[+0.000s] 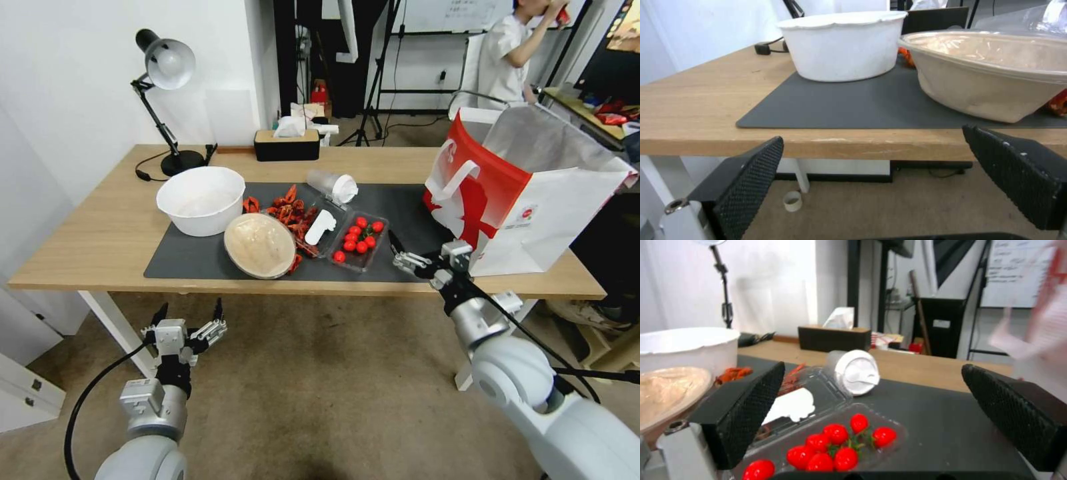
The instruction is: Pick up the trash from the table and place it into the takeout bag.
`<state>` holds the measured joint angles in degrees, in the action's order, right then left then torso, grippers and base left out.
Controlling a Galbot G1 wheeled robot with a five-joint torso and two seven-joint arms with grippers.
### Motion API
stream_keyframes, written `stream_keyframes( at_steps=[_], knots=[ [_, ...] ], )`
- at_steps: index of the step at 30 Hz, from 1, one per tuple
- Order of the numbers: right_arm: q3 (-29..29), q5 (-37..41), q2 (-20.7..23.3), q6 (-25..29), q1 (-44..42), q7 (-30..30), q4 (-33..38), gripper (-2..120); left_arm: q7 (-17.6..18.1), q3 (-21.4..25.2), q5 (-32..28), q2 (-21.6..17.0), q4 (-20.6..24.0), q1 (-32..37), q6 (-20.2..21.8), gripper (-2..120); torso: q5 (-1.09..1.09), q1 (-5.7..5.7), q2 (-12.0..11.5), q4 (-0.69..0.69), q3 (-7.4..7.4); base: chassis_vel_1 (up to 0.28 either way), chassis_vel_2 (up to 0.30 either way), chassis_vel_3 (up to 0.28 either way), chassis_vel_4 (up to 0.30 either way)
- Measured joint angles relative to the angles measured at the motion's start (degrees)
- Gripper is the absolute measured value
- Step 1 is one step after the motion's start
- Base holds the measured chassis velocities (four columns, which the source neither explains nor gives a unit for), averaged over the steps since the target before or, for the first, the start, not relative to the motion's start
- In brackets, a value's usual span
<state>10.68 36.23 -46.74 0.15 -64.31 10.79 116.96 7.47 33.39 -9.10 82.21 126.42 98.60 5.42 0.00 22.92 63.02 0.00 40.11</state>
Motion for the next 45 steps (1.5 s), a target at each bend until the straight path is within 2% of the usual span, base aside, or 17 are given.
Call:
stream_keyframes(
  at_steps=[5,13,22,26,28,37,45],
  knots=[
    [-4.8,3.6,1.9,-3.6,8.9,-0.2,-2.7,100,0.0,0.0,0.0,0.1,0.1,0.0,0.0,100,0.0,0.0,0.0,0.01,-0.01,0.0,0.0,0.0,0.0],
    [-12.0,8.0,1.8,-8.2,20.0,0.5,-8.3,100,0.0,0.4,0.1,0.3,0.4,0.0,0.1,100,0.0,0.0,0.0,0.0,0.0,0.0,0.0,0.0,0.0],
    [-21.4,10.8,-0.6,-12.5,35.2,1.5,-16.1,100,0.0,0.8,0.1,0.7,0.4,0.3,0.1,100,-0.02,0.0,0.0,0.01,0.0,0.0,0.0,0.0,0.0],
    [-23.5,11.5,-1.6,-13.1,38.8,1.6,-18.5,100,0.0,0.8,0.1,0.9,0.4,0.3,0.1,100,-0.01,0.0,0.0,0.01,0.0,0.0,0.0,0.0,0.0],
    [-26.2,12.8,-2.9,-14.2,43.2,1.5,-22.3,100,0.0,0.9,0.1,1.0,0.4,0.3,0.1,100,-0.02,0.01,0.0,0.01,0.0,0.0,0.0,0.0,0.0],
    [-29.8,15.3,-6.2,-15.2,49.5,-0.9,-31.2,100,0.0,1.2,0.1,1.0,0.5,0.5,0.1,100,-0.01,-0.01,0.0,0.0,0.0,0.0,0.0,0.0,0.0],
    [-31.7,15.6,-9.6,-16.5,54.2,-7.2,-38.6,100,0.1,1.1,0.2,1.1,0.5,0.5,0.1,100,-0.01,0.0,0.0,0.01,0.0,0.0,0.0,0.0,0.0]
  ],
)
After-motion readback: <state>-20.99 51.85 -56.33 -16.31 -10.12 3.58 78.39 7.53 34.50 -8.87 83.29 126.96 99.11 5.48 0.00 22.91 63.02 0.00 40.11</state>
